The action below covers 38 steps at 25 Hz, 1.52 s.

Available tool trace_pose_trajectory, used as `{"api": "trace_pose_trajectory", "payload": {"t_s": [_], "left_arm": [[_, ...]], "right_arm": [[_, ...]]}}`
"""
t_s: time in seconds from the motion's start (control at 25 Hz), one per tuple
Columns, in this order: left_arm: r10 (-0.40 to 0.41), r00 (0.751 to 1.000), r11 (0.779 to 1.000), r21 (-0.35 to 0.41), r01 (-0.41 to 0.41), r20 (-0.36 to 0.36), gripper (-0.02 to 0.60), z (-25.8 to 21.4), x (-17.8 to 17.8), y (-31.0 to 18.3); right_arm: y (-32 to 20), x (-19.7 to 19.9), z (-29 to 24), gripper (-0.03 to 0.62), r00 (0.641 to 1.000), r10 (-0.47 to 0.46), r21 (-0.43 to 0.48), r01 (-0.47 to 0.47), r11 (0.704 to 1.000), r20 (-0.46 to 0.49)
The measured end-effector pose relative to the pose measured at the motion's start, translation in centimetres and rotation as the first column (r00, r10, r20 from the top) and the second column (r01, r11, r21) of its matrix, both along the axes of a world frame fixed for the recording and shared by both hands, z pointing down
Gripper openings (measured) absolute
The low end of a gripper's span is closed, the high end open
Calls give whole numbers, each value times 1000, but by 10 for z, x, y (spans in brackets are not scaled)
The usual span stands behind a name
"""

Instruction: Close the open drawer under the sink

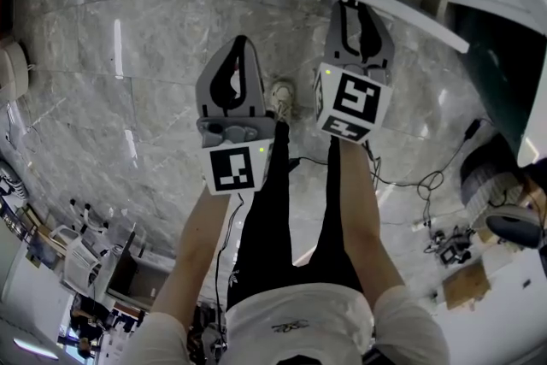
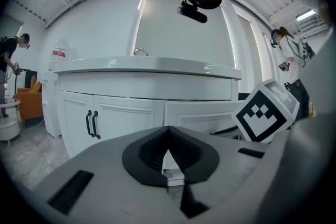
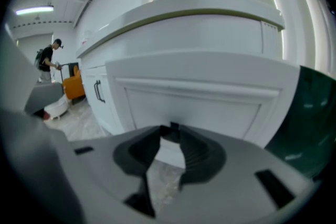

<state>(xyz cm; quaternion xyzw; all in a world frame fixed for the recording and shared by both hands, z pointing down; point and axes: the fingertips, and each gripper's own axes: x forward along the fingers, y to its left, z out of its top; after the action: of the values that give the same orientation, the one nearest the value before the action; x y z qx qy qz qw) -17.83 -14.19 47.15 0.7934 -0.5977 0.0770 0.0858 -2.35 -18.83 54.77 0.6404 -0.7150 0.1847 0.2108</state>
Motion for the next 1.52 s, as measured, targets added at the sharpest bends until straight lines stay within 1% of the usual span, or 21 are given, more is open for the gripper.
{"api": "trace_pose_trajectory", "payload": {"t_s": [0.16,0.36,0.68,0.84,1.04,1.28,1.52], "left_arm": [[1,1000,1000,6,-1,4,20,-1,2,-6],[-33,999,999,11,33,-8,20,-3,-1,-13],[-48,999,999,7,48,-5,20,1,3,-14],[-18,1000,1000,14,18,16,20,0,11,-12],[-14,1000,1000,20,13,21,20,-2,17,-13],[25,999,999,40,-27,39,20,-9,26,-16],[24,999,999,46,-26,40,20,-11,30,-17]], "right_arm": [[-14,5,1,135,1000,3,3,-3,1000,0],[-29,9,0,135,1000,-7,25,7,1000,-15],[-48,18,1,136,1000,-3,35,4,999,-14],[-52,19,0,135,1000,-9,39,10,999,-14],[-56,22,1,135,1000,-16,41,16,999,-11],[-62,21,-3,135,1000,-23,46,24,999,-8],[-70,22,-4,135,1000,-27,53,27,998,-3]]}}
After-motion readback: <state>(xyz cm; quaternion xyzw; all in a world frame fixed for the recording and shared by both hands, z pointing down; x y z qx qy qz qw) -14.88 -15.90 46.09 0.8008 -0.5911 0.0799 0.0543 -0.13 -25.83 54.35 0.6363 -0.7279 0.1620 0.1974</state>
